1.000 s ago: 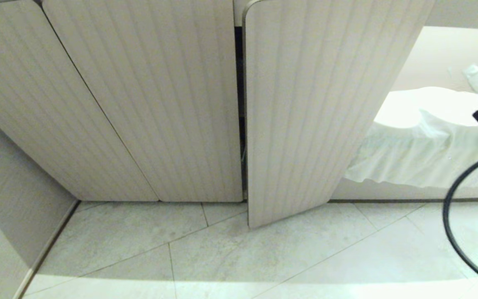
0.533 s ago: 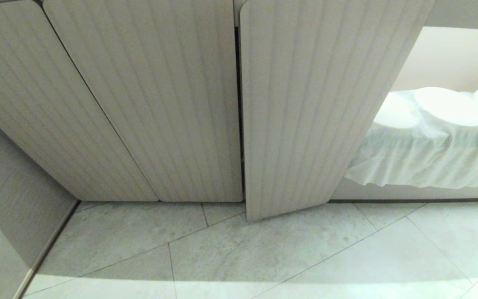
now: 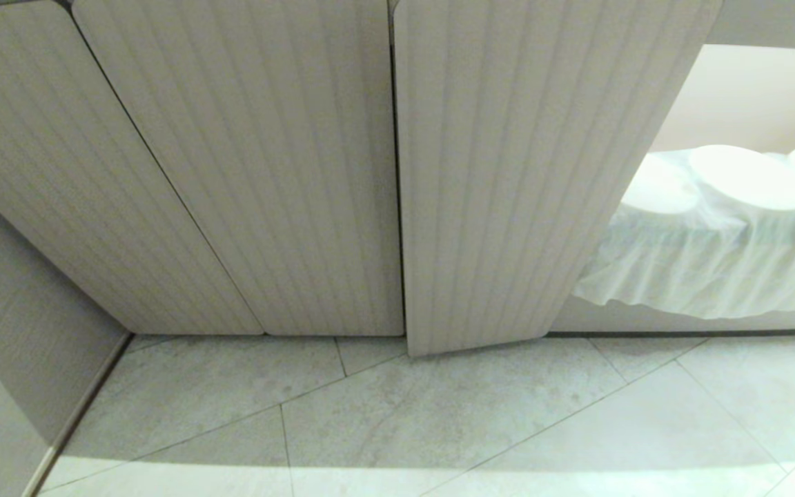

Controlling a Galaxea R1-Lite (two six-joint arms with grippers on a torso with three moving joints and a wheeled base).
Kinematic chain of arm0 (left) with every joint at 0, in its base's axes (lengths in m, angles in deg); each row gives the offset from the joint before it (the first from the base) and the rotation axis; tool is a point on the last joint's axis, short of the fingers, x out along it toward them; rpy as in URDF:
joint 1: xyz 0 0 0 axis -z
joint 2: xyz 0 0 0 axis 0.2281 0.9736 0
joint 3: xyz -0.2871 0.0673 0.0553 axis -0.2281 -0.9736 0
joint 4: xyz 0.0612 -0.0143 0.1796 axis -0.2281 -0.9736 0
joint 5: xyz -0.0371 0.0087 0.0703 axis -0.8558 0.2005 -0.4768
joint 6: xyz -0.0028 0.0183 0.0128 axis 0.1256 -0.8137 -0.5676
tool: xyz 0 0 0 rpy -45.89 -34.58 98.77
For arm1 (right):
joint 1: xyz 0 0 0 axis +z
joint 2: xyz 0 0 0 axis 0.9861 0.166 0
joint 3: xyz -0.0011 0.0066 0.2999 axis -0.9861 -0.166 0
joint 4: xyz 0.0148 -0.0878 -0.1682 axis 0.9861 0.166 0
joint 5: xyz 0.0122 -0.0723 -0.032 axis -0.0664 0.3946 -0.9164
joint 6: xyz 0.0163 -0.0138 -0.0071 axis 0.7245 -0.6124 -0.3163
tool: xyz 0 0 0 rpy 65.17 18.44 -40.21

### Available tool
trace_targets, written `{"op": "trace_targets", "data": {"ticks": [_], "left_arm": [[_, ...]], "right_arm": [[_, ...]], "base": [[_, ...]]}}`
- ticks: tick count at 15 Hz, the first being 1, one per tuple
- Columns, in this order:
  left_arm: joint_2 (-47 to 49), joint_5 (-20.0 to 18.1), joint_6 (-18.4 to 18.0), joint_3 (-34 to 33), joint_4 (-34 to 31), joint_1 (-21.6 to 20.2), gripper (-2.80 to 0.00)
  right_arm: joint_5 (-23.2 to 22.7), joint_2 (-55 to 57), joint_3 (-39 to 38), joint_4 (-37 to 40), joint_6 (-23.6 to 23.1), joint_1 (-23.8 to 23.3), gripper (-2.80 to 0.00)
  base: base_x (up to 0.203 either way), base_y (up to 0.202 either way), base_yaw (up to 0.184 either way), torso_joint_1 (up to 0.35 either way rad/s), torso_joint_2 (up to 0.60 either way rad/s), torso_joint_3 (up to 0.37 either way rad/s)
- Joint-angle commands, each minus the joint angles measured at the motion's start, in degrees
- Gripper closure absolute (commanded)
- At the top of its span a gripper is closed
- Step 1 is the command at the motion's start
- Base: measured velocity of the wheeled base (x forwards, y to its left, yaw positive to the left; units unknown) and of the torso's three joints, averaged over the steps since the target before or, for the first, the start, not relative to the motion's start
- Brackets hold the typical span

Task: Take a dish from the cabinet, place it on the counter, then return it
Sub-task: Close the cabinet door

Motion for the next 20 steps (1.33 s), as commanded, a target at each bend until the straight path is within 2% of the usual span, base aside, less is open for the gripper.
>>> {"op": "trace_targets", "data": {"ticks": [1, 6, 8, 9, 11, 13, 16, 20], "left_arm": [[-0.02, 0.02, 0.03, 0.00, 0.08, 0.00, 0.00], [-0.02, 0.02, 0.03, 0.00, 0.00, 0.00, 0.00], [-0.02, 0.02, 0.03, 0.00, 0.00, 0.00, 0.00], [-0.02, 0.02, 0.03, 0.00, 0.02, 0.00, 0.00], [-0.02, 0.02, 0.03, 0.00, 0.02, 0.00, 0.00], [-0.02, 0.02, 0.03, 0.00, 0.00, 0.00, 0.00], [-0.02, 0.02, 0.03, 0.00, 0.00, 0.00, 0.00], [-0.02, 0.02, 0.03, 0.00, 0.00, 0.00, 0.00]], "right_arm": [[-2.28, -7.71, -1.43, 6.91, -0.44, -2.75, 0.00], [1.14, -7.86, -1.48, 19.03, -0.23, -3.22, 0.00], [0.06, -7.84, -1.50, 22.82, -0.16, -2.52, 0.00], [-0.21, -7.83, -1.48, 23.69, -0.24, -2.48, 0.00], [-0.24, -6.68, -1.48, 23.66, -0.73, -5.80, 0.00], [-0.26, -5.15, -1.50, 23.58, -0.57, -7.05, 0.00], [-0.65, -10.73, -1.50, 23.60, -0.92, -10.52, 0.00], [-1.27, -19.35, -1.56, 23.52, -1.01, -10.32, 0.00]], "base": [[0.000, 0.000, 0.000, 0.000, 0.00, 0.000], [0.000, 0.000, 0.000, 0.000, 0.00, 0.000], [0.000, 0.000, 0.000, 0.000, 0.00, 0.000], [0.000, 0.000, 0.000, 0.000, 0.00, 0.000], [0.000, 0.000, 0.000, 0.000, 0.00, 0.000], [0.000, 0.000, 0.000, 0.000, 0.00, 0.000], [0.000, 0.000, 0.000, 0.000, 0.00, 0.000], [0.000, 0.000, 0.000, 0.000, 0.00, 0.000]]}}
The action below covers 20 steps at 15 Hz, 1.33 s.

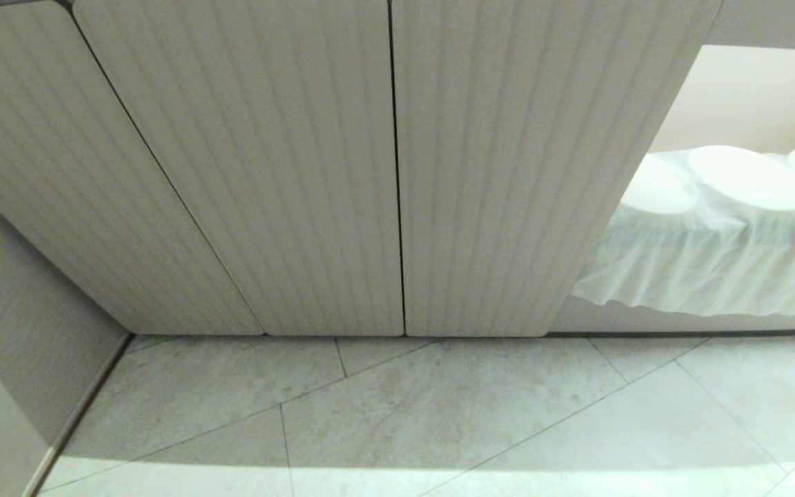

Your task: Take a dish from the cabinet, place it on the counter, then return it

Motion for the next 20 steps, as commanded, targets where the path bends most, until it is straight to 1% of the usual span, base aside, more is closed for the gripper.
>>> {"op": "trace_targets", "data": {"ticks": [1, 2, 5, 9, 16, 20], "left_arm": [[-0.02, -0.02, 0.03, 0.00, -0.01, 0.00, 0.00], [-0.02, -0.02, 0.03, 0.00, 0.01, 0.00, 0.00], [-0.02, -0.02, 0.03, 0.00, 0.01, 0.00, 0.00], [-0.02, -0.02, 0.03, 0.00, 0.04, 0.00, 0.00], [-0.02, -0.02, 0.03, 0.00, 0.03, 0.00, 0.00], [-0.02, -0.02, 0.03, 0.00, 0.02, 0.00, 0.00]], "right_arm": [[-0.08, -6.77, -0.04, -0.02, -0.04, 0.08, 0.00], [-0.11, -8.56, -0.03, 0.02, -0.32, 0.14, 0.00], [-0.05, -8.87, -0.04, 0.04, 0.30, 0.17, 0.00], [0.23, -8.87, -0.05, -0.04, 3.06, 0.26, 0.00], [0.23, -8.87, -0.05, -0.04, 3.23, 0.20, 0.00], [0.14, -8.87, -0.05, -0.04, 2.30, 0.26, 0.00]], "base": [[0.000, 0.000, 0.000, 0.000, 0.00, 0.000], [0.000, 0.000, 0.000, 0.000, 0.00, 0.000], [0.000, 0.000, 0.000, 0.000, 0.00, 0.000], [0.000, 0.000, 0.000, 0.000, 0.00, 0.000], [0.000, 0.000, 0.000, 0.000, 0.00, 0.000], [0.000, 0.000, 0.000, 0.000, 0.00, 0.000]]}}
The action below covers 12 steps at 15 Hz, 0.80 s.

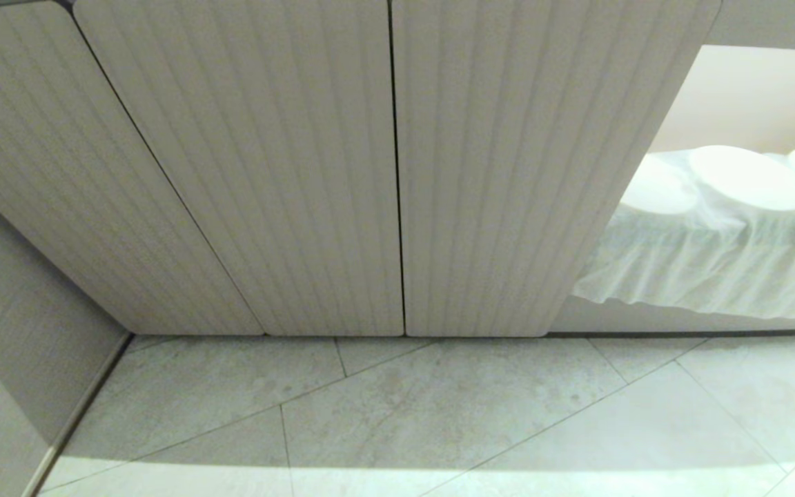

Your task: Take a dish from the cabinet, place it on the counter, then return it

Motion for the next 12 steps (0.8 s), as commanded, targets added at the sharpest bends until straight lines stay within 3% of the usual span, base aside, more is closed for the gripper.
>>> {"op": "trace_targets", "data": {"ticks": [1, 12], "left_arm": [[-0.02, 0.01, 0.03, 0.00, 0.06, 0.00, 0.00], [-0.02, 0.01, 0.03, 0.00, -0.03, 0.00, 0.00]], "right_arm": [[0.04, 0.00, 0.00, -0.08, 0.54, 0.00, 0.00], [0.01, 0.00, 0.09, -0.01, 0.49, 0.03, 0.00]], "base": [[0.000, 0.000, 0.000, 0.000, 0.00, 0.000], [0.000, 0.000, 0.000, 0.000, 0.00, 0.000]]}}
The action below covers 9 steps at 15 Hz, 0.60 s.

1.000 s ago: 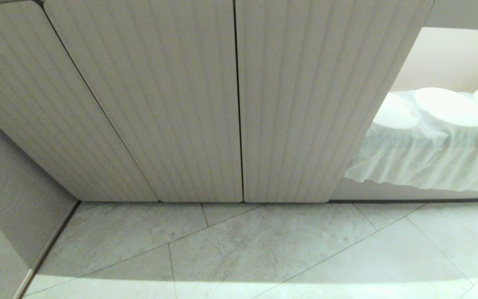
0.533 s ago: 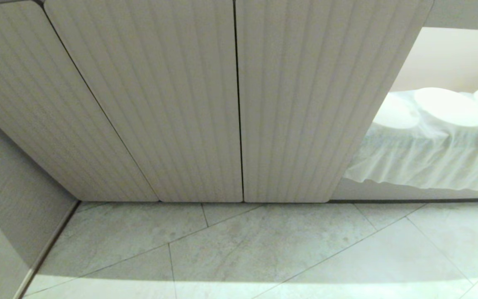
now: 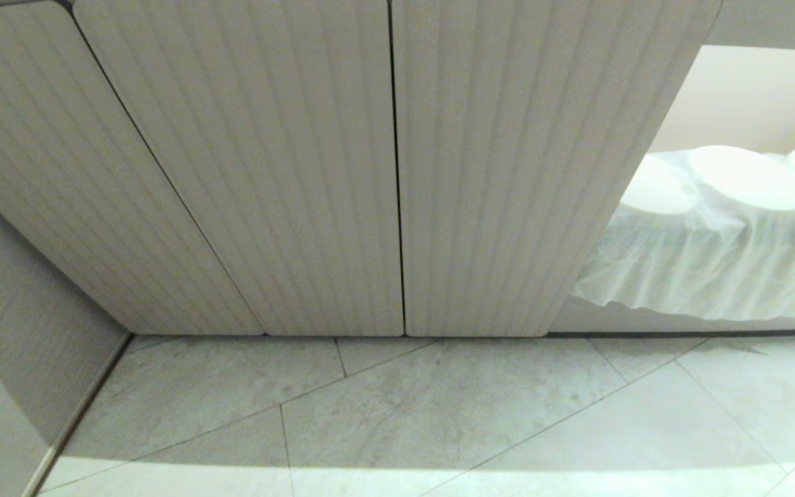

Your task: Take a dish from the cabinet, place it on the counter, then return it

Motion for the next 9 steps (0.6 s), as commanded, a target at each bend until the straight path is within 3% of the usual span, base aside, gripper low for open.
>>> {"op": "trace_targets", "data": {"ticks": [1, 9], "left_arm": [[-0.02, 0.00, 0.03, 0.00, 0.06, 0.00, 0.00], [-0.02, 0.00, 0.03, 0.00, -0.03, 0.00, 0.00]], "right_arm": [[-0.19, 0.00, 0.01, -0.10, 0.22, 0.00, 0.00], [-0.02, 0.00, 0.01, -0.10, 0.93, 0.00, 0.00]], "base": [[0.000, 0.000, 0.000, 0.000, 0.00, 0.000], [0.000, 0.000, 0.000, 0.000, 0.00, 0.000]]}}
